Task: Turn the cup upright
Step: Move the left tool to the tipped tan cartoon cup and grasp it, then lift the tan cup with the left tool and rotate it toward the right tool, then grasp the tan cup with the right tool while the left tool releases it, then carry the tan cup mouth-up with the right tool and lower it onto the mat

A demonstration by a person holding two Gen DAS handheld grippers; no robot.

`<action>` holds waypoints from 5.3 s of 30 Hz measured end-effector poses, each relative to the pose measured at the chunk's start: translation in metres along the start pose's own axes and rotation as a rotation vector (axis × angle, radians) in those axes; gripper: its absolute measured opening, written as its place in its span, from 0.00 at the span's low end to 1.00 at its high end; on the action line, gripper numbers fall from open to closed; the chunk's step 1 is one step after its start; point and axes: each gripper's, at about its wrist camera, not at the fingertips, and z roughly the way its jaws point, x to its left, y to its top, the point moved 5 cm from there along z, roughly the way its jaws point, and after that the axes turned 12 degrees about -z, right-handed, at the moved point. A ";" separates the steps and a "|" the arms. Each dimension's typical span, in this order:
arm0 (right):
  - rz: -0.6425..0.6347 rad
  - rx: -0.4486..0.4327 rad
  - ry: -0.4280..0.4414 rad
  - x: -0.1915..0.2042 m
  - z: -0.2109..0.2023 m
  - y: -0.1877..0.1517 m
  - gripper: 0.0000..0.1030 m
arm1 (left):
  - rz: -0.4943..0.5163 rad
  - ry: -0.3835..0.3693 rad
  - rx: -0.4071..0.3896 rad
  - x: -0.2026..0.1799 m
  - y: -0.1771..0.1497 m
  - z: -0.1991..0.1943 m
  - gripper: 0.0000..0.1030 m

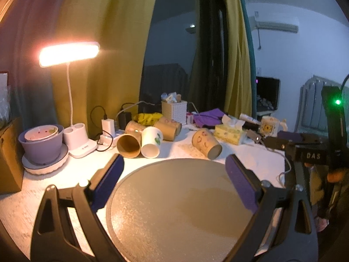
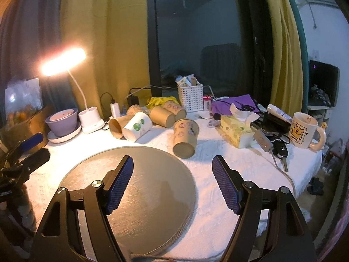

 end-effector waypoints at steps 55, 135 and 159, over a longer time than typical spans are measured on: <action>0.081 0.119 0.105 -0.119 0.119 -0.012 0.75 | -0.066 -0.003 0.601 -0.097 -0.026 0.260 0.63; 0.140 0.106 0.418 0.034 0.066 0.047 0.69 | 0.139 -0.153 0.050 -0.042 -0.029 0.009 0.75; -0.208 0.043 0.184 0.103 0.122 0.032 0.69 | -0.200 0.085 0.131 0.060 -0.009 0.045 0.75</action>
